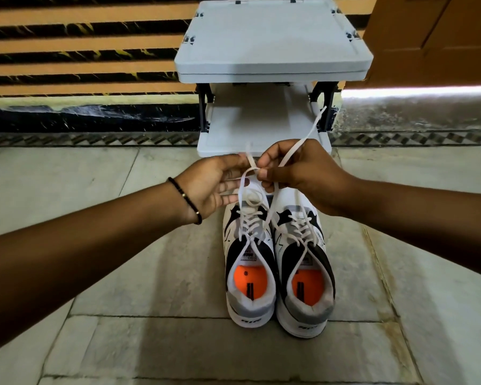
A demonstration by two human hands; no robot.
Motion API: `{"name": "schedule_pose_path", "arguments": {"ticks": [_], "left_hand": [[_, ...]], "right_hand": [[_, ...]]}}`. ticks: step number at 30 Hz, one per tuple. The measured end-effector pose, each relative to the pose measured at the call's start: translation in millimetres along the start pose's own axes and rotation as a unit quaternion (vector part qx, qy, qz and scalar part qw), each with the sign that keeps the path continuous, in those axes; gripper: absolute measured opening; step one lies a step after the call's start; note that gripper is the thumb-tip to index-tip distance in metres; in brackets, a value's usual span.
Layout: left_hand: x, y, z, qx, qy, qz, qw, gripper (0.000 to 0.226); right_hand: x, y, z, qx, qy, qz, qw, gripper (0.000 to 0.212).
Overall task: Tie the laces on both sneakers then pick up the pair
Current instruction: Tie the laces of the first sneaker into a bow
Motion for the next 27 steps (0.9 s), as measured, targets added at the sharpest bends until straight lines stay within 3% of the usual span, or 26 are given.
{"name": "schedule_pose_path", "arguments": {"ticks": [3, 7, 15, 18, 21, 24, 25, 27], "left_hand": [[-3, -3, 1, 0.011, 0.041, -0.008, 0.999, 0.018], [5, -7, 6, -0.026, 0.055, -0.011, 0.998, 0.022], [48, -11, 63, -0.171, 0.001, 0.062, 0.983, 0.026], [73, -7, 71, -0.142, -0.076, 0.145, 0.976, 0.029], [91, -11, 70, -0.104, -0.222, 0.191, 0.951, 0.026], [92, -21, 60, -0.076, -0.482, 0.132, 0.863, 0.045], [93, -24, 52, -0.058, -0.535, 0.1, 0.837, 0.051], [88, -23, 33, -0.018, -0.573, 0.015, 0.819, 0.05]], "right_hand": [[3, -2, 1, 0.005, 0.069, 0.019, 0.997, 0.008], [1, -4, 6, 0.018, 0.292, 0.032, 0.956, 0.027], [-37, 4, 55, 0.018, 0.419, -0.166, 0.892, 0.016], [-39, 6, 58, 0.077, 0.563, -0.15, 0.809, 0.023], [-54, 12, 50, 0.174, 0.638, -0.19, 0.725, 0.033], [-64, 11, 38, 0.249, 0.671, -0.208, 0.667, 0.053], [-68, 10, 34, 0.266, 0.671, -0.202, 0.662, 0.056], [-64, 11, 21, 0.284, 0.656, -0.172, 0.678, 0.049]]}}
Point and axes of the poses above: each hand's wrist, its own y-axis away from the middle knuckle, its own z-axis out of the back of the hand, x = y × z, the point moved 4 cm from there along -y, towards the middle knuckle, and after that the axes turned 10 degrees about -y, right-handed, at the moved point
